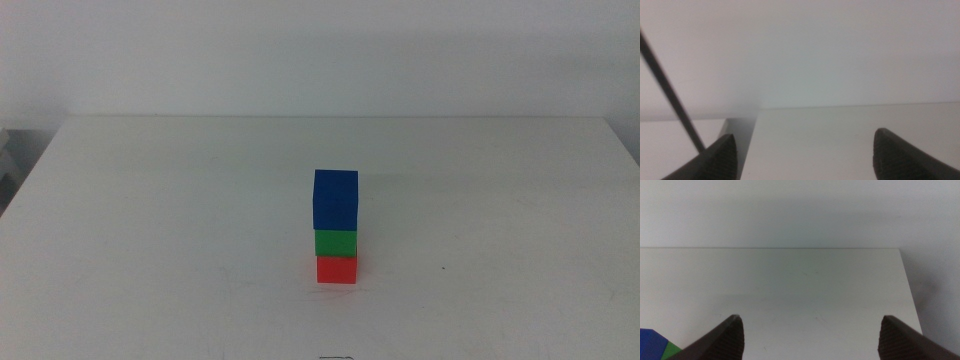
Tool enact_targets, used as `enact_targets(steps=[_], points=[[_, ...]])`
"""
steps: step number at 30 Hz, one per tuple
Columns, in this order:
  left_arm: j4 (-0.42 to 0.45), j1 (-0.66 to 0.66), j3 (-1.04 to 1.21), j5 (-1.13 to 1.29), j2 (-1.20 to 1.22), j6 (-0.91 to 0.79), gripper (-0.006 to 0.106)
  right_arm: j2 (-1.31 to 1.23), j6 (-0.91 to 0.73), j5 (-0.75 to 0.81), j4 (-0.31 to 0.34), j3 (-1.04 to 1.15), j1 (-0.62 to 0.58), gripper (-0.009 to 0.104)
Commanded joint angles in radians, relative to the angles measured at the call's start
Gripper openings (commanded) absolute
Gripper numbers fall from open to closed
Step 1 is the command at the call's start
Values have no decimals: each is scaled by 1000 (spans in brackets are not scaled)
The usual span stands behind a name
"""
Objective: Stack red cubes first, then green, then blue cubes in a specific spot.
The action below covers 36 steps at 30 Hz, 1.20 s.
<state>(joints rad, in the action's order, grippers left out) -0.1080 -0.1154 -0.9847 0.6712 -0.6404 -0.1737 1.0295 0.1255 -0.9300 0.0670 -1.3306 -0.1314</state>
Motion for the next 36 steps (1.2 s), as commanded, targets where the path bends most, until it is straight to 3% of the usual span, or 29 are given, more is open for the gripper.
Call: enact_targets(steps=[1,15,19,25,29,36], points=[[-11,-23,-8,-78,14,15,92,-13,-10,61,17,-25,6,75],[-8,-26,70,-103,40,15,92,-36,-10,62,16,-16,6,75],[-8,-26,165,-152,94,15,92,-87,-10,143,4,75,6,75],[-9,-26,381,-252,242,15,92,-291,-10,452,75,421,6,75],[-9,-26,492,-263,343,15,92,-461,-10,623,77,644,6,75],[-9,-26,680,-263,508,15,92,-765,-10,665,77,968,7,75]])
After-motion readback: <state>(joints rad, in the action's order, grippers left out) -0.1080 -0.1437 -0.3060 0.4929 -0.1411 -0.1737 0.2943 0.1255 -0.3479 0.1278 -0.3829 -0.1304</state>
